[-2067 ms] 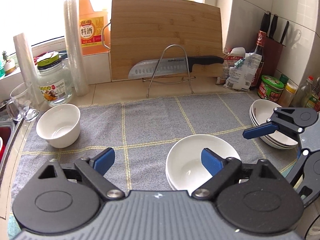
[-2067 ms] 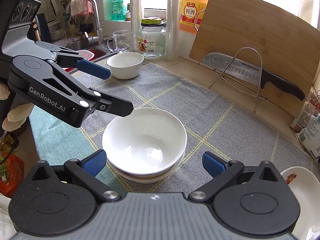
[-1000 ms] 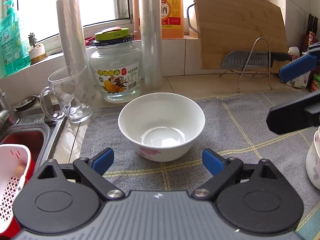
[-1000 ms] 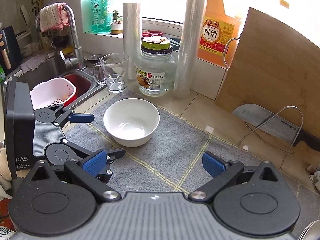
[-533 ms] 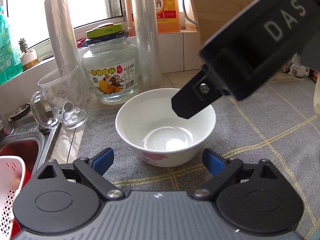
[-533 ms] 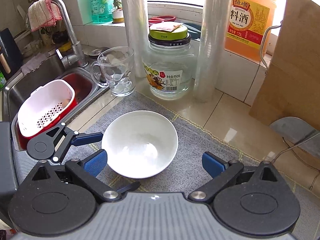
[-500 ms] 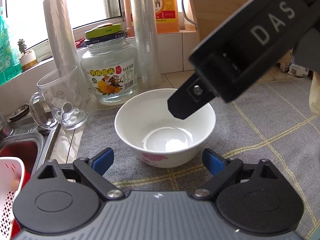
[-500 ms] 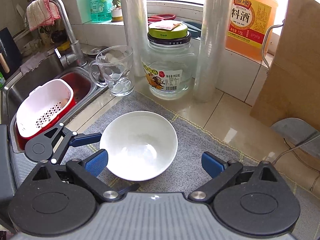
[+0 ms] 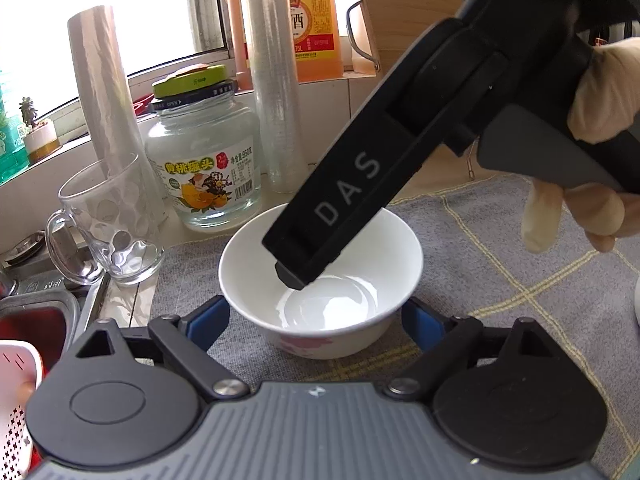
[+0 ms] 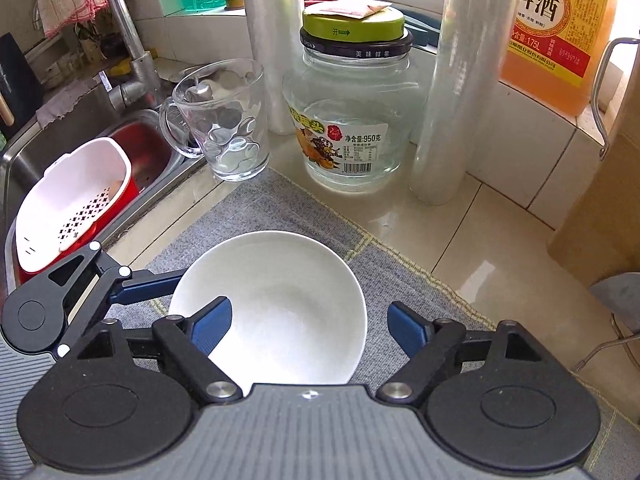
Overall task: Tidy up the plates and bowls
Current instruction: 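Move the right tool to the remaining white bowl and grasp its rim, then carry the held white bowl over the nested bowls with the right tool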
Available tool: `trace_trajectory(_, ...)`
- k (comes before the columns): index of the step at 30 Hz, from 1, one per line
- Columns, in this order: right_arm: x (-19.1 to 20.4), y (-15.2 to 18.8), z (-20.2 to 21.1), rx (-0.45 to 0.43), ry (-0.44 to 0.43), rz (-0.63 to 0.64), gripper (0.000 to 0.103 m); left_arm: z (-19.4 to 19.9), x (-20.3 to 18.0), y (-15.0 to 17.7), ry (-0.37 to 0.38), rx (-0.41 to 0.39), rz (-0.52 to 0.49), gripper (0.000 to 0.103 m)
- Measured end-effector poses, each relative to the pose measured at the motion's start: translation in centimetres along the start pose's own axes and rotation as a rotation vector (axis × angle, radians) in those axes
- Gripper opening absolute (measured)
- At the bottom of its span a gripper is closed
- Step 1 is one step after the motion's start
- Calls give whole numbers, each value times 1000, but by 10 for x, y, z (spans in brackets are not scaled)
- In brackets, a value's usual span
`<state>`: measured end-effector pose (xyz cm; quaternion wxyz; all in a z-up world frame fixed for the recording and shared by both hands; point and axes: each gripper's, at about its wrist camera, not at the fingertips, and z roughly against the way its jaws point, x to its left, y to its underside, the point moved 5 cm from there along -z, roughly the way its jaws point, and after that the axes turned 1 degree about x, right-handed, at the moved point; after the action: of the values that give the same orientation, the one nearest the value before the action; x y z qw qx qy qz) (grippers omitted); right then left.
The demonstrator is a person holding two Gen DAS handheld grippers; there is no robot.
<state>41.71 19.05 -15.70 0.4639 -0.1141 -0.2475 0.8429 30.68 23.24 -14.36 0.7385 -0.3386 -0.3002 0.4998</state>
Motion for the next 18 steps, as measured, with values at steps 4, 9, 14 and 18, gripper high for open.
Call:
trace_trajectory(4,2,-2,-3,7,-19,10,83,0,1,0,7,-4,-3,91)
trace_trajectory(9,3,-3,-5,12,-39,15,81,1,0,-1,10,-11,-17,91)
trace_trajectory(14,4,-3,-5,14,-51,13,79,1,1,-1,15,-9,-17,91)
trace_trajectory(18,3,-2,-4,16,-54,6,79,2,0,-2,24,-9,-22,91)
